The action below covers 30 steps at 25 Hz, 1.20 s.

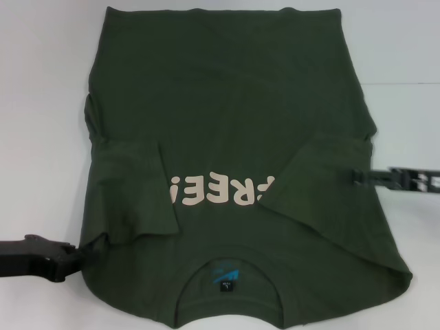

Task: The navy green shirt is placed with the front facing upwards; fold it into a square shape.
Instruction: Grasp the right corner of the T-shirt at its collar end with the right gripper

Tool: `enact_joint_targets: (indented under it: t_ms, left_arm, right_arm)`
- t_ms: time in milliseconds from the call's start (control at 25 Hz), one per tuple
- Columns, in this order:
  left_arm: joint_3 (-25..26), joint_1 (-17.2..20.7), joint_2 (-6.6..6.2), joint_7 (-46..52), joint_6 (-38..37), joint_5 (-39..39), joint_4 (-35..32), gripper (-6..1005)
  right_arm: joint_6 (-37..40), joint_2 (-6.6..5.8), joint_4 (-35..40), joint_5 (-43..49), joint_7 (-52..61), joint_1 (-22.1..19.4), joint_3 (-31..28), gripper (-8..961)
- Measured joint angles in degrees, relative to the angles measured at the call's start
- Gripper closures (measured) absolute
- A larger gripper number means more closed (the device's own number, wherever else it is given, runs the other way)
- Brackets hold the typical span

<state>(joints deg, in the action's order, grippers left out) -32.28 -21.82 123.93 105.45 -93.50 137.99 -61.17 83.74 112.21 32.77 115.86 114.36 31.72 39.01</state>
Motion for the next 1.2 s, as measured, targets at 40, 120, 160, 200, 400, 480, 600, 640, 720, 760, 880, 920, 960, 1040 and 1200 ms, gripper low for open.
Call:
enact_joint_targets:
  t_ms: [40, 120, 160, 200, 400, 480, 600, 640, 720, 760, 880, 920, 960, 1040, 1200]
  left_arm:
    - [0.00, -0.11, 0.02, 0.14, -0.01, -0.19, 0.02, 937]
    - [0.00, -0.28, 0.05, 0.33, 0.10, -0.44, 0.23, 937]
    - [0.03, -0.34, 0.05, 0.47, 0.24, -0.48, 0.33, 937]
    - [-0.01, -0.42, 0.06, 0.60, 0.37, -0.50, 0.41, 938]
    - [-0.09, -0.73, 0.08, 0.71, 0.92, -0.80, 0.94, 938]
    - [-0.19, -0.91, 0.08, 0.71, 1.00, -1.06, 1.01, 937]
    - [-0.27, -1.20, 0.08, 0.72, 1.05, -1.18, 1.04, 937]
    - [-0.29, -1.26, 0.08, 0.72, 1.05, -1.18, 1.05, 938]
    - [-0.39, -1.35, 0.08, 0.71, 1.09, -1.18, 1.06, 938]
    - [-0.45, -1.37, 0.08, 0.72, 1.12, -1.18, 1.06, 938]
    - [-0.49, -1.40, 0.08, 0.71, 1.15, -1.18, 1.08, 938]
    - [-0.51, -1.43, 0.08, 0.71, 1.15, -1.18, 1.11, 938]
    - [-0.54, -1.46, 0.08, 0.70, 1.15, -1.18, 1.13, 937]
    - [-0.55, -1.46, 0.08, 0.69, 1.15, -1.18, 1.13, 937]
    - [-0.59, -1.47, 0.08, 0.65, 1.14, -1.17, 1.14, 938]
  right_arm:
    - [0.67, -0.59, 0.00, 0.83, 1.10, -0.68, -0.10, 64]
    - [1.74, -1.79, 0.00, 2.18, 3.15, -2.11, -0.24, 65]
    - [2.29, -2.39, 0.00, 2.83, 4.19, -2.90, -0.26, 66]
    - [2.68, -2.73, 0.00, 3.25, 4.83, -3.36, -0.25, 66]
    - [5.25, -4.07, -0.01, 4.62, 6.94, -6.34, -0.48, 69]
    - [5.91, -4.35, -0.01, 5.04, 7.50, -7.43, -0.50, 70]
    - [6.87, -4.54, -0.03, 5.43, 7.92, -8.71, -0.52, 72]
    - [7.12, -4.57, -0.03, 5.74, 8.05, -9.02, -0.54, 72]
    - [7.57, -4.62, -0.05, 6.81, 8.42, -9.50, -0.62, 72]
    - [7.73, -4.63, -0.05, 7.38, 8.64, -9.66, -0.69, 71]
    - [7.93, -4.58, -0.11, 8.98, 8.95, -9.91, -0.85, 72]
    - [7.92, -4.51, -0.13, 9.32, 8.97, -9.95, -0.89, 73]
    - [7.91, -4.44, -0.14, 9.49, 8.99, -9.95, -0.91, 74]
    - [7.83, -4.31, -0.21, 9.63, 9.01, -9.86, -0.94, 76]
    - [7.62, -4.03, -0.56, 9.67, 9.02, -9.23, -0.74, 81]
